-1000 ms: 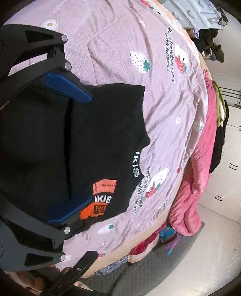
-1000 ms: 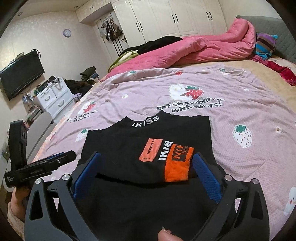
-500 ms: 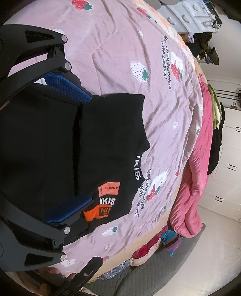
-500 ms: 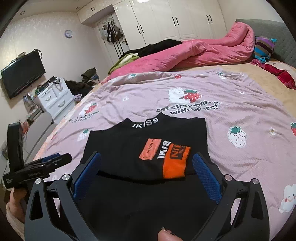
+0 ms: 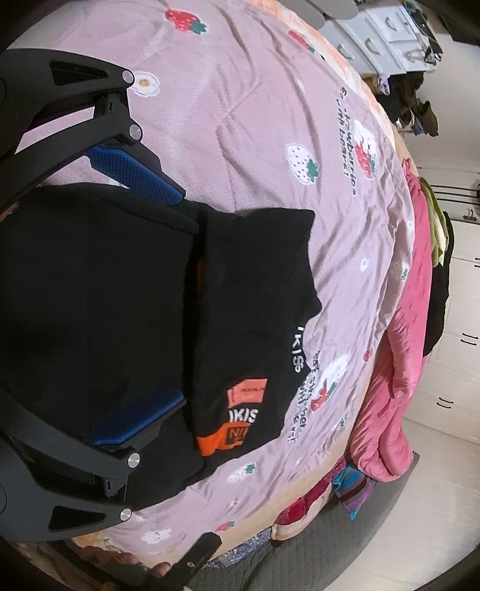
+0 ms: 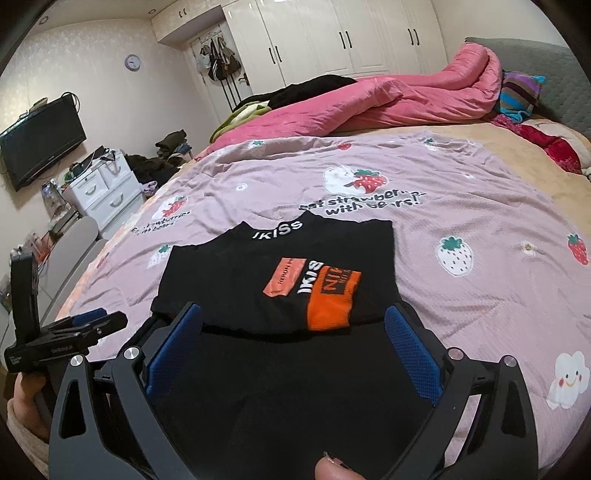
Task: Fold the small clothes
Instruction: 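Move both open tools to the sweater hem, then grasp the black sweater hem with the left tool while the right tool grasps it too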
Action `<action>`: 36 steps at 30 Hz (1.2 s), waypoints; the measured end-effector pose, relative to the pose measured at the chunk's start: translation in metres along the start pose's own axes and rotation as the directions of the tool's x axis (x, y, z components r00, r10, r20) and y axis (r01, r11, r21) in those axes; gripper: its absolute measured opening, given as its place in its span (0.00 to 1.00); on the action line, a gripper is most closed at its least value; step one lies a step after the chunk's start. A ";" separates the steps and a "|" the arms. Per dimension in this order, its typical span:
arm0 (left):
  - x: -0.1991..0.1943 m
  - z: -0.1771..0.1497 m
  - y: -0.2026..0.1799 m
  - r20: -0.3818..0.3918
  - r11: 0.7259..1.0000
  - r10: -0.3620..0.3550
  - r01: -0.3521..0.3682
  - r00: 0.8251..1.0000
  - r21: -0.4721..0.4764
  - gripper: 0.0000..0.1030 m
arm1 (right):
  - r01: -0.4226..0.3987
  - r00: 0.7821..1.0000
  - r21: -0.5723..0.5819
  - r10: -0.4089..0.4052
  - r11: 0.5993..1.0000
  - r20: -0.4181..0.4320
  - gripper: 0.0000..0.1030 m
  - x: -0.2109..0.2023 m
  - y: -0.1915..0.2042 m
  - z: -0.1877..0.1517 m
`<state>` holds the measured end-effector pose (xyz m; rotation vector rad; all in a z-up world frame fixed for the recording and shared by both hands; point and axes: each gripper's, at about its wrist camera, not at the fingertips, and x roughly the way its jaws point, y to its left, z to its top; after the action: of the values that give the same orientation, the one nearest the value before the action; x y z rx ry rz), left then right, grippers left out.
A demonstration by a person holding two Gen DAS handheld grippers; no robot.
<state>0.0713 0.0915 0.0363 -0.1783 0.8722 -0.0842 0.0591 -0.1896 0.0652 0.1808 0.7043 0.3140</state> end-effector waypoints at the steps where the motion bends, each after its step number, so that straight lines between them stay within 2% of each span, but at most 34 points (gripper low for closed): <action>1: -0.001 -0.003 0.002 -0.002 1.000 0.004 -0.004 1.000 -0.003 0.91 | 0.003 1.000 0.002 -0.003 1.000 0.000 0.96 -0.001 -0.001 -0.001; 16: -0.010 -0.031 0.010 -0.034 0.999 0.032 -0.032 0.999 -0.010 0.91 | 0.047 0.998 0.000 -0.047 0.999 -0.031 0.96 -0.017 -0.019 -0.024; 24: -0.012 -0.051 0.025 -0.074 0.997 0.077 -0.079 0.994 -0.018 0.91 | 0.052 0.996 -0.014 -0.053 0.999 -0.078 0.96 -0.022 -0.025 -0.042; 32: -0.013 -0.076 0.040 -0.130 0.995 0.082 -0.089 0.988 -0.048 0.91 | 0.053 0.993 -0.001 -0.053 0.999 -0.106 0.96 -0.027 -0.034 -0.054; 36: -0.014 -0.085 0.043 -0.146 0.994 0.078 -0.087 0.986 -0.059 0.91 | 0.027 0.992 0.008 -0.026 1.000 -0.124 0.96 -0.029 -0.037 -0.059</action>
<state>-0.0025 0.1251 -0.0148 -0.1991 1.0259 0.0091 0.0076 -0.2306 0.0291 0.1616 0.8305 0.2980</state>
